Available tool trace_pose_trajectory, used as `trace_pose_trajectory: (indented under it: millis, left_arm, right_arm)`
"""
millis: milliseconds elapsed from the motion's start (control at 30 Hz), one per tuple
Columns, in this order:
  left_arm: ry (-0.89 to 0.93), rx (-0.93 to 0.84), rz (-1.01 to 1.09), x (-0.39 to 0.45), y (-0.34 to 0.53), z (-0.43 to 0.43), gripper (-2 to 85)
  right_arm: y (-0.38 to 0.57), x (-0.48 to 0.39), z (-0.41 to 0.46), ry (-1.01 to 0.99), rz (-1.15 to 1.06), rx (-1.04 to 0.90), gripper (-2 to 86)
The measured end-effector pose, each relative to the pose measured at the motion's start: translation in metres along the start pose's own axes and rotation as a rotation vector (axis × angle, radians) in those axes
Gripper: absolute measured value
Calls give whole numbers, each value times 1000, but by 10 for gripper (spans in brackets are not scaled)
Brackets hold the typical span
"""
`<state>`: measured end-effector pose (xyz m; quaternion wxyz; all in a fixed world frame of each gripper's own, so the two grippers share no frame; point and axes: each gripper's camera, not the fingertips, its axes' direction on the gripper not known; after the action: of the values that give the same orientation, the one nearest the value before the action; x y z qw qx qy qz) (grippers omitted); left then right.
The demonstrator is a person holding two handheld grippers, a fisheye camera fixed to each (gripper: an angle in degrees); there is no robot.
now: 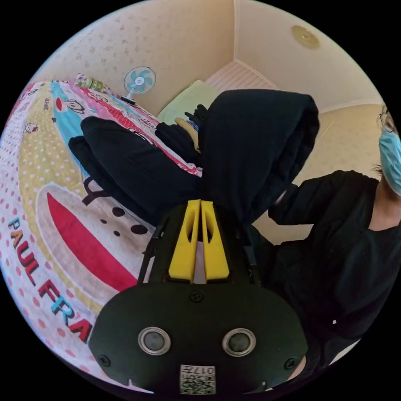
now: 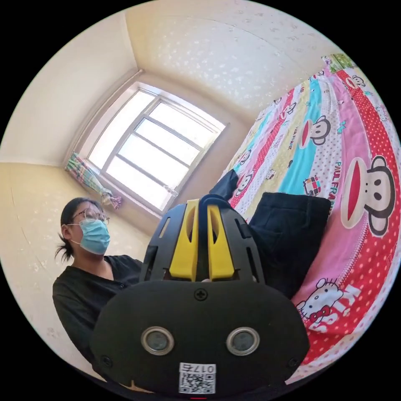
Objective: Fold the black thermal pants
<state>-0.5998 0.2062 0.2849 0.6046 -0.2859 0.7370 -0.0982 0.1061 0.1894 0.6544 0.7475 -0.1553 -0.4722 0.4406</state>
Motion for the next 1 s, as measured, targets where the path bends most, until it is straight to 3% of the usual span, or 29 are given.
trace_pose_trajectory:
  millis: [100,167,233,333,467,600,667,733,800,900,1000]
  left_arm:
    - [-75,191,-55,-15,15,-50,-10]
    - [-75,264,-106,-29,27,-75,-10]
    - [-62,305,-126,-35,33,-83,-10]
    - [-57,311,-129,-38,34,-83,-10]
    - [-119,227,-119,-40,27,-70,-10]
    - [-166,141,-152,-47,24,-53,-10]
    - [-201,154,-184,-48,28,-51,-10]
    - [-233,192,-169,-41,30,-54,-10]
    - [-250,229,-148,-28,27,-60,-9]
    - [-263,368,-60,20,3,-65,-8]
    - [-323,308,124,73,-55,-46,-9]
  right_arm:
    - [-33,85,14,243,216,98,19]
    - [-35,130,32,410,321,45,24]
    - [-24,157,42,395,379,31,32]
    - [-9,150,33,301,333,60,57]
    - [1,79,8,557,273,45,123]
    - [33,-49,42,703,-132,54,122]
    - [58,-70,75,743,-226,69,112]
    - [85,-59,122,748,-312,24,108]
    - [109,1,183,780,-246,-160,106]
    - [116,6,163,691,-214,-106,105]
    - [119,-9,134,605,-195,-120,108]
